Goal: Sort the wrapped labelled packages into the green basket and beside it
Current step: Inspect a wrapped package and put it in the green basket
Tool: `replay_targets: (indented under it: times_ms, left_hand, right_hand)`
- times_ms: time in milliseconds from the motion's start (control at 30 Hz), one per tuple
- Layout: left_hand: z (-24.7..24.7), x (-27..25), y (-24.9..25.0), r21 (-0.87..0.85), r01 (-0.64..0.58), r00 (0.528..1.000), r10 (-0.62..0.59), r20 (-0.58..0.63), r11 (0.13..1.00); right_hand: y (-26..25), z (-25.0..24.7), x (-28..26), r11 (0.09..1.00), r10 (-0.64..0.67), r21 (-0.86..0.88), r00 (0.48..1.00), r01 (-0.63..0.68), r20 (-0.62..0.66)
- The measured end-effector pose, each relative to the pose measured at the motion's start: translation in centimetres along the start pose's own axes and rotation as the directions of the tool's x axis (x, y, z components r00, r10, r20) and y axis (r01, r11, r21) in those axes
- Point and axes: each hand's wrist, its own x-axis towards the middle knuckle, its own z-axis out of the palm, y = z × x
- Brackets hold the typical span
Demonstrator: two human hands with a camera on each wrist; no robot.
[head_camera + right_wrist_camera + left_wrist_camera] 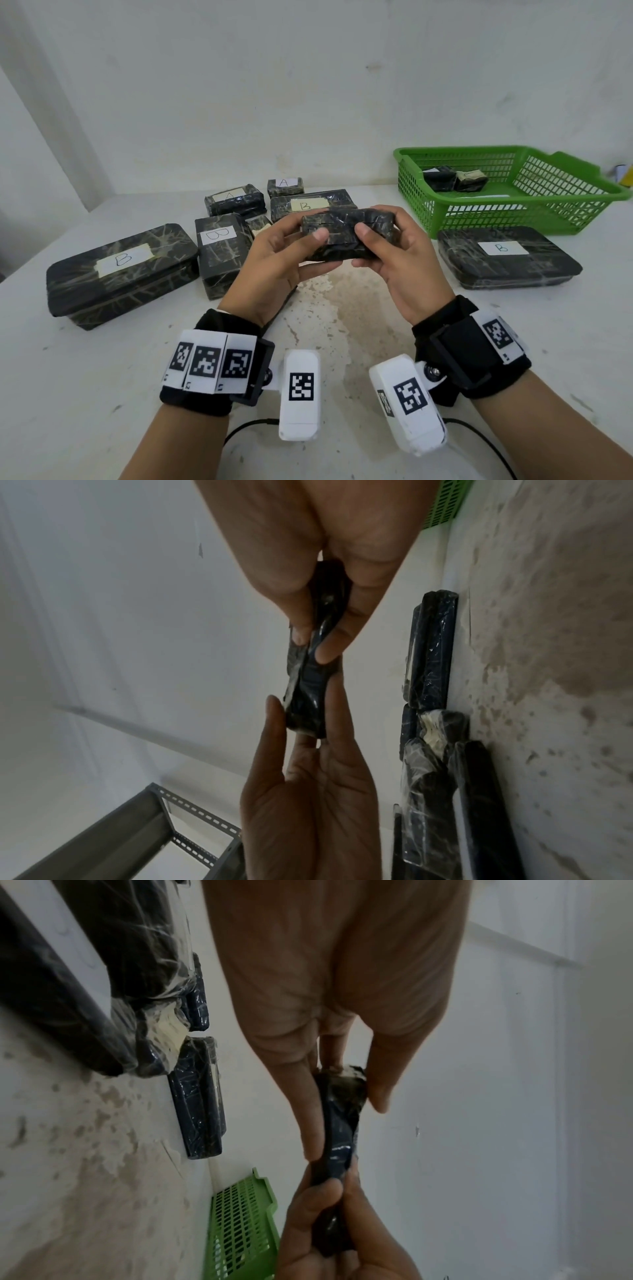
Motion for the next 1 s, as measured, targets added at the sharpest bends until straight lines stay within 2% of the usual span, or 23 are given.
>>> replay_targets:
  times_ms: [233, 400, 500, 767, 867, 1000]
  left_hand:
    - [-0.1, 0.0, 0.4, 0.009, -0.051, 0.998, 0.051, -0.038, 0.999]
    - [0.0, 0.1, 0.1, -0.016, -0.006, 0.997, 0.005, -0.074, 1.000]
    - [-0.1, 0.2, -0.1, -0.010, 0.043, 0.996, -0.044, -0.078, 0.999]
    - [-0.1, 0.2, -0.1, 0.068, -0.008, 0.994, 0.015, -0.110, 0.998]
    - [0.0, 0.1, -0.1, 0.024, 0.025, 0.997, -0.023, -0.076, 0.999]
    - [0.2, 0.1, 0.1, 0.004, 0.113, 0.993, -0.113, -0.039, 0.994]
  right_hand:
    - [-0.3, 0.4, 0.0, 0.995, 0.072, 0.057, 0.994, -0.077, 0.088]
    - [0.2, 0.0, 0.0, 0.999, 0.034, 0.008, 0.999, -0.034, 0.030]
    - [0.1, -0.2, 0.1, 1.000, 0.015, 0.010, 0.999, -0.016, 0.041]
    - [0.0, 0.0, 0.4, 0.995, 0.061, 0.079, 0.998, -0.063, 0.024]
    - [0.0, -0.4, 0.5, 0.998, 0.018, 0.063, 1.000, -0.019, 0.009]
    - [-0.2, -0.6, 0.7, 0.996, 0.025, 0.087, 0.994, -0.034, 0.104]
